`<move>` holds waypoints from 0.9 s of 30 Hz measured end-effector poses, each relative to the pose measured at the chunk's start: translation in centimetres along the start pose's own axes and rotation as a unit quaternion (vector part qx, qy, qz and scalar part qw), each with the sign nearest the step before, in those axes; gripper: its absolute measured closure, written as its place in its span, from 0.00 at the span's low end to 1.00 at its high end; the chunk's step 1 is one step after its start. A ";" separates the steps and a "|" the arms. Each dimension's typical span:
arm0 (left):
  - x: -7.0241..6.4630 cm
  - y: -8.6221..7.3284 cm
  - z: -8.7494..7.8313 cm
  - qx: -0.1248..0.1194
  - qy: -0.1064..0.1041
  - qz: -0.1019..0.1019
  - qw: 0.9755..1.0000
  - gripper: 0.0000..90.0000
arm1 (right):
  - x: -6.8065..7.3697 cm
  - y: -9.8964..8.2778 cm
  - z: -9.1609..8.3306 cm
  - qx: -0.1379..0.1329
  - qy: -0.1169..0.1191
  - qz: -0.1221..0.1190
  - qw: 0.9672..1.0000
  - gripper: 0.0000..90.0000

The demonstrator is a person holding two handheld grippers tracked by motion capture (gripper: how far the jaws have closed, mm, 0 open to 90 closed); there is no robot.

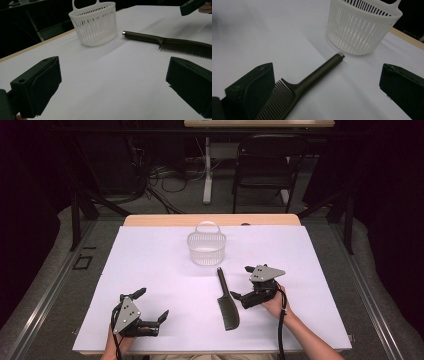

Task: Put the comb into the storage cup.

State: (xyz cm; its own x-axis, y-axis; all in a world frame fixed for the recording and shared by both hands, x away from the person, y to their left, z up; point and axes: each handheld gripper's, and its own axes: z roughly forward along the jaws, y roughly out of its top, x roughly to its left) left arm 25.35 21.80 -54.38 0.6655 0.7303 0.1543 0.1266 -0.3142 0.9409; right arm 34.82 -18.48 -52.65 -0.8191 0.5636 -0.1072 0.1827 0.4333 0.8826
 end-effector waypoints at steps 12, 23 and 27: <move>0.1 0.0 0.0 0.001 0.000 0.001 1.000 0.00 | -0.4 0.5 1.5 0.005 0.014 0.004 1.000 0.00; 0.0 0.0 0.0 0.002 0.000 0.000 1.000 0.00 | -0.7 1.1 2.7 0.007 0.024 0.007 1.000 0.00; 0.1 0.0 0.0 0.002 0.001 0.001 1.000 0.00 | -0.8 1.2 3.0 0.008 0.026 0.006 1.000 0.01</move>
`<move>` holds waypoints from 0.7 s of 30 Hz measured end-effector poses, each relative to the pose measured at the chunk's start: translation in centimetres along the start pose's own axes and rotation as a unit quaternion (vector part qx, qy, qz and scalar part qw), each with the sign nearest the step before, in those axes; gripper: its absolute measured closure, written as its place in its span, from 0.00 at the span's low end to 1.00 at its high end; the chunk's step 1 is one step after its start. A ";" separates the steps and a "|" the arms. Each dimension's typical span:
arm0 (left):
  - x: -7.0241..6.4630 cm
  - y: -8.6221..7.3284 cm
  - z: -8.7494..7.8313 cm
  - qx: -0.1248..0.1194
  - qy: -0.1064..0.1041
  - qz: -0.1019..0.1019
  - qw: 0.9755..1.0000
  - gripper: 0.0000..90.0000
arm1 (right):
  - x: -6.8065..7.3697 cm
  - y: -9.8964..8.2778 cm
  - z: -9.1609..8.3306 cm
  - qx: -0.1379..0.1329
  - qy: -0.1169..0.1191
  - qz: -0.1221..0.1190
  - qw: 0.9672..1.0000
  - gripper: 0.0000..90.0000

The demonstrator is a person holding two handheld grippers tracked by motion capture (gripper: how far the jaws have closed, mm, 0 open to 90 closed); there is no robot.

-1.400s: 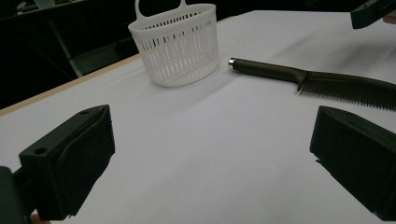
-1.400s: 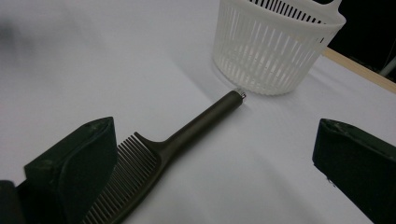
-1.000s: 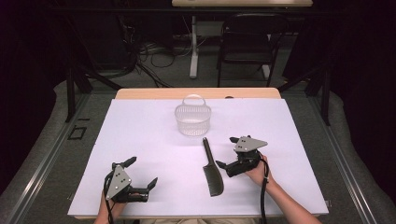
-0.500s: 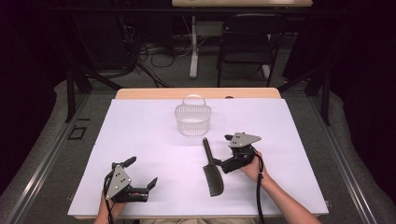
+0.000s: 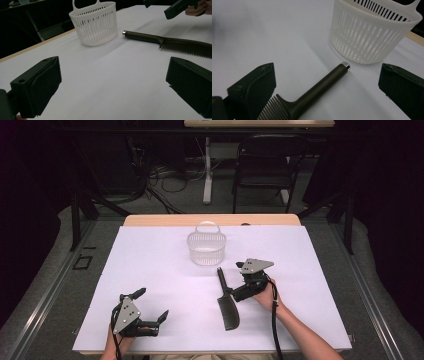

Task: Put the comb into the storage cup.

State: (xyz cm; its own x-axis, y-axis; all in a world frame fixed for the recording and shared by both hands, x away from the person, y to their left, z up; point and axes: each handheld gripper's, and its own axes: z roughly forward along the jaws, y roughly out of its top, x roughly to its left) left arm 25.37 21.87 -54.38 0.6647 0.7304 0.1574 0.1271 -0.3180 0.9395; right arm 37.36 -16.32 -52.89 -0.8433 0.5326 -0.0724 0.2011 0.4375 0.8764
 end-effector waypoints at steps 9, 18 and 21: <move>0.0 0.0 0.0 -0.002 0.000 0.000 1.000 0.00 | -0.4 0.5 0.9 0.000 -0.001 0.002 1.000 0.17; -0.1 0.0 -0.1 -0.002 0.003 0.000 1.000 0.00 | -0.6 0.8 2.0 0.015 -0.012 -0.014 1.000 0.58; 0.0 0.0 0.0 0.000 0.002 0.000 1.000 0.00 | -0.5 0.9 2.4 0.027 -0.018 -0.028 0.999 0.80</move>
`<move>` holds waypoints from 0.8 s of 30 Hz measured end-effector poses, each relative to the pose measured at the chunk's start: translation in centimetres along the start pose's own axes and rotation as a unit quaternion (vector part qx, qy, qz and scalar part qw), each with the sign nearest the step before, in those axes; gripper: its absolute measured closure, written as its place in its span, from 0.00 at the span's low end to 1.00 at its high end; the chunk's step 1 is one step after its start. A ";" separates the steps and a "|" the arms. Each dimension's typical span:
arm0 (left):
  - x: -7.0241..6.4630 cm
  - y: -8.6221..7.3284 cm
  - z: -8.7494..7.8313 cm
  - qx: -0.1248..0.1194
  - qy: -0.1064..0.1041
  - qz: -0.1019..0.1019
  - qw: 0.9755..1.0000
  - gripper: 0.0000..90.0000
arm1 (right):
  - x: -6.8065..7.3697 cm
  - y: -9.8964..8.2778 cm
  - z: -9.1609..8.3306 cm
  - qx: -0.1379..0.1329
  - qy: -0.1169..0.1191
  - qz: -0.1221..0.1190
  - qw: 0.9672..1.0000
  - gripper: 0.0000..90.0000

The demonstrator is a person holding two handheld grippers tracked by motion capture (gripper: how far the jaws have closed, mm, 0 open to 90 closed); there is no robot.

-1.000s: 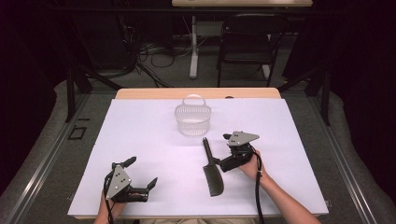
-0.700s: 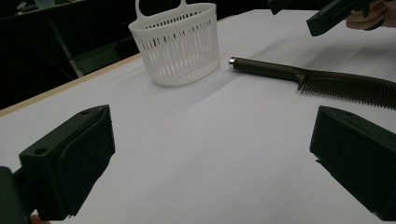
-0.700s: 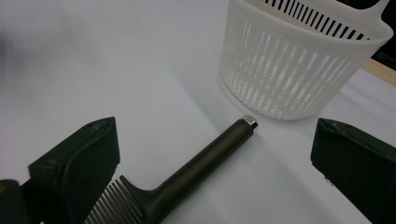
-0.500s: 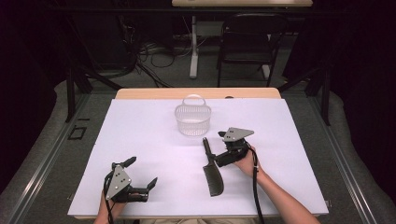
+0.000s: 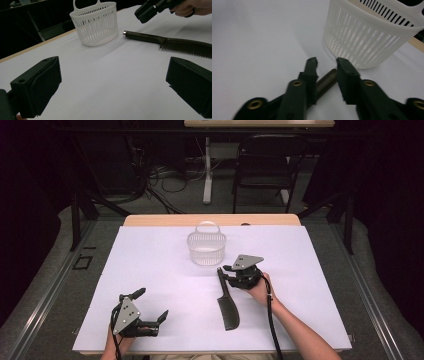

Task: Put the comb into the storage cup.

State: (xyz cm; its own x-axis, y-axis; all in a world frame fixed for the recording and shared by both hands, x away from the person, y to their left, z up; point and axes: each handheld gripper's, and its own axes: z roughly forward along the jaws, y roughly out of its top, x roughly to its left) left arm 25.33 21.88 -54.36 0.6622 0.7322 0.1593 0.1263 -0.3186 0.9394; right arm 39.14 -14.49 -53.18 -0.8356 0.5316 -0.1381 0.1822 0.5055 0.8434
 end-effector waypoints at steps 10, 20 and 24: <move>0.1 0.0 0.0 0.000 0.001 -0.002 1.000 0.00 | 0.7 0.4 1.7 0.031 -0.011 -0.048 0.998 1.00; 0.1 -0.1 0.0 0.000 0.001 -0.003 1.000 0.00 | 0.8 0.8 3.4 0.048 -0.012 -0.059 0.997 1.00; 0.1 -0.1 0.0 0.001 0.000 -0.003 1.000 0.00 | 0.7 0.6 4.1 0.064 -0.013 -0.059 0.996 1.00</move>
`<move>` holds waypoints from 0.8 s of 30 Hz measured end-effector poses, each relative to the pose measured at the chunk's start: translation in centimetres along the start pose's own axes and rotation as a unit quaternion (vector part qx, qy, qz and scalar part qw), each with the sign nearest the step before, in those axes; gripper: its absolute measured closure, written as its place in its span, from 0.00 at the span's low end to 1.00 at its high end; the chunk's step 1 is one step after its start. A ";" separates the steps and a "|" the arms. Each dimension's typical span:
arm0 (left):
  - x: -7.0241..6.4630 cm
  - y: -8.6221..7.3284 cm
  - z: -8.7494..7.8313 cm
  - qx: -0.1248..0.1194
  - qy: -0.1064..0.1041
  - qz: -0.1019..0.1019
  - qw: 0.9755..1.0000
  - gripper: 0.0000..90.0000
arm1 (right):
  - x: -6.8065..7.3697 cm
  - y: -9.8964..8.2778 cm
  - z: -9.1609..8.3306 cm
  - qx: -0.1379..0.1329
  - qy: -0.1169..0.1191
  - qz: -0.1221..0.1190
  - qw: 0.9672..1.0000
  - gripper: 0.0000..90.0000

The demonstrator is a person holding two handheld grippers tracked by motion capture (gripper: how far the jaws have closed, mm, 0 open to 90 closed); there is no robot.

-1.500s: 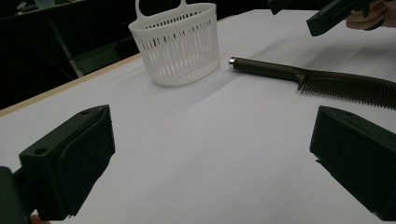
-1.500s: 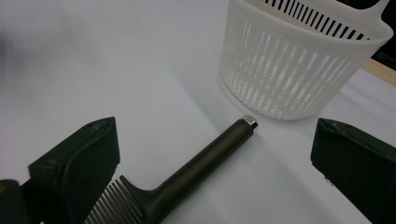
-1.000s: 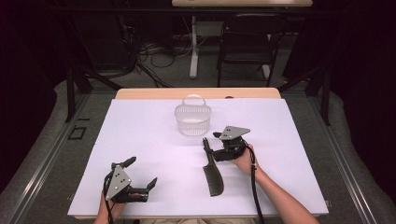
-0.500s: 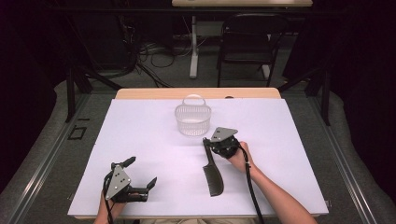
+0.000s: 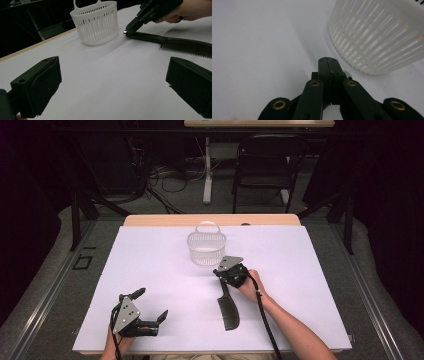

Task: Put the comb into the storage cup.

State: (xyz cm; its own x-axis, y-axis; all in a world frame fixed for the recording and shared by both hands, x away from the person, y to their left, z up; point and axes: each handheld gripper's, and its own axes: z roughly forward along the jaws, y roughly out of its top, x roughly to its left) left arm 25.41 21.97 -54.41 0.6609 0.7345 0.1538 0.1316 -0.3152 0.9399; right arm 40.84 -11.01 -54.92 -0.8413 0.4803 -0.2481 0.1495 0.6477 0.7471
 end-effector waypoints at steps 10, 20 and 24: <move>0.0 0.0 0.0 -0.001 -0.002 0.000 1.000 0.00 | -0.4 -0.3 0.3 0.018 -0.010 0.000 1.000 1.00; 0.0 0.0 0.0 0.000 -0.002 0.001 1.000 0.00 | -0.6 -0.7 0.5 0.038 -0.011 0.007 0.999 1.00; 0.0 0.0 0.0 -0.001 -0.003 0.002 1.000 0.00 | -0.8 -0.9 0.6 0.044 -0.012 0.011 0.999 1.00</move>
State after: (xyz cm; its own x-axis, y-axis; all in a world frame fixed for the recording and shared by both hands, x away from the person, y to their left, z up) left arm 25.37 21.97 -54.39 0.6655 0.7298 0.1563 0.1267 -0.3168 0.9400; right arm 41.65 -11.61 -55.72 -0.8250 0.5077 -0.2480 0.2136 0.6866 0.6950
